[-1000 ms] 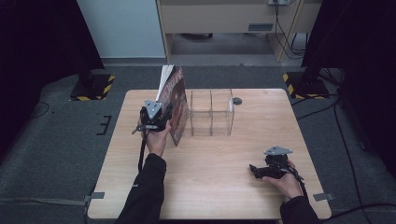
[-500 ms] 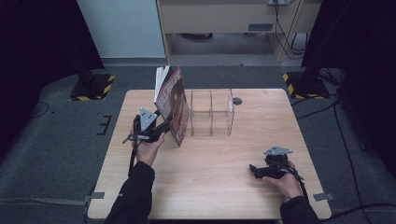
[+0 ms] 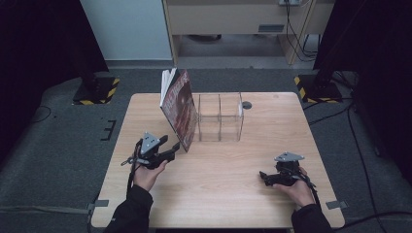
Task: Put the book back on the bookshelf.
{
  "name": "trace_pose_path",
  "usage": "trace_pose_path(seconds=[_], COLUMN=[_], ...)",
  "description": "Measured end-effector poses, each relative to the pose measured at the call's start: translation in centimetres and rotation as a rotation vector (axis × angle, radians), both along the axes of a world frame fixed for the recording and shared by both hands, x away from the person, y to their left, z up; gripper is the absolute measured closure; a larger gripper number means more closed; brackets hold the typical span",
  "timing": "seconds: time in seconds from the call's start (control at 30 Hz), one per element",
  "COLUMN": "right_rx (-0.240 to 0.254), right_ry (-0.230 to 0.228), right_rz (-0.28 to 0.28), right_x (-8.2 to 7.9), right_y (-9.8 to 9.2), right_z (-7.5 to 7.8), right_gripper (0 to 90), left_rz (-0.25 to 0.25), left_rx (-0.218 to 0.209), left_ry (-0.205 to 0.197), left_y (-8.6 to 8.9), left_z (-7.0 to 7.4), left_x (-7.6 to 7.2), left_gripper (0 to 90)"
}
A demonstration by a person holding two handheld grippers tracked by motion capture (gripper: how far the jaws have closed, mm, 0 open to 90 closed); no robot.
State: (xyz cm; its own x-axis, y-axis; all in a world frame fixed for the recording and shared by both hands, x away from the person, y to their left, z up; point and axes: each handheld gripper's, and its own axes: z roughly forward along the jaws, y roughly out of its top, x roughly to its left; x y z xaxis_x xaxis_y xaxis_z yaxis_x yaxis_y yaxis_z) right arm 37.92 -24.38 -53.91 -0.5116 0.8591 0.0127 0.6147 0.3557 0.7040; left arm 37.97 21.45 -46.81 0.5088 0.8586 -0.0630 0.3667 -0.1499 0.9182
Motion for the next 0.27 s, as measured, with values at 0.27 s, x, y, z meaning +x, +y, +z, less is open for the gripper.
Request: trace_pose_path(seconds=[0.27], right_rx=[-0.013], right_ry=[0.002], right_rz=[0.050], right_x=[-0.3], right_y=[-0.1], right_z=[0.8], right_gripper=[13.4], left_rz=[-0.002], left_rx=[0.093], left_ry=[0.119], left_y=[1.9], left_z=[-2.9], left_x=[-0.3], left_gripper=[32.5])
